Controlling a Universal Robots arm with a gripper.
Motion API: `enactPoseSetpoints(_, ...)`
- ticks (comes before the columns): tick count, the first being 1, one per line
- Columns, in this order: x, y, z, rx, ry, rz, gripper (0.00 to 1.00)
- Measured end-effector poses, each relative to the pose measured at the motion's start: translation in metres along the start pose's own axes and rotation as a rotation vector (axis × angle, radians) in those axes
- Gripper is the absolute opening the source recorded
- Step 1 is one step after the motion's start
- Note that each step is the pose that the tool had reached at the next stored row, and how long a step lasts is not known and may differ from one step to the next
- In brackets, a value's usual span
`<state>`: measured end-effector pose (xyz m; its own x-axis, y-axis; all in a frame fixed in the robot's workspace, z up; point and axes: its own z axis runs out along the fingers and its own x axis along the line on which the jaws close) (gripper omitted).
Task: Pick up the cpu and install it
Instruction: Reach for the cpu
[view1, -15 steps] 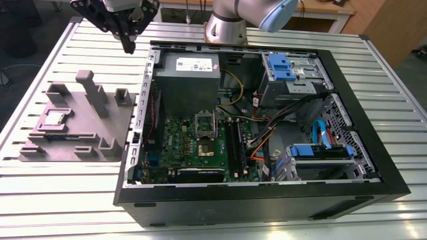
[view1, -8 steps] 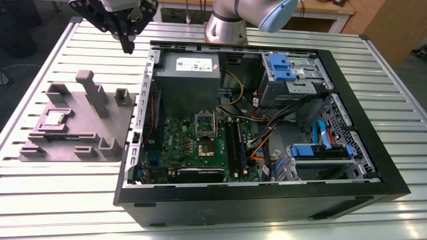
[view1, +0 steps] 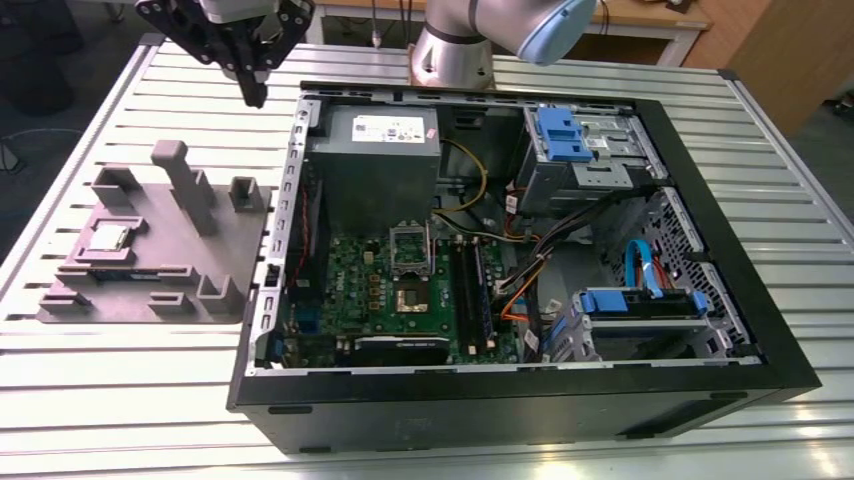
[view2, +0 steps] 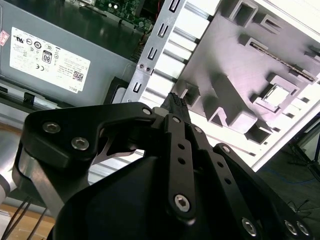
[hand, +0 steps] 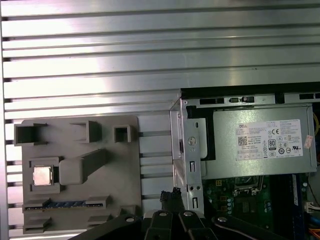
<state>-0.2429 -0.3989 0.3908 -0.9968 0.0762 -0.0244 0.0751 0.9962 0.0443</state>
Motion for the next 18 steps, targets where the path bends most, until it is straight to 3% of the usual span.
enactPoseSetpoints(18,0.0103,-0.0008,-0.0003,0.0,0.0,0.0,0.1)
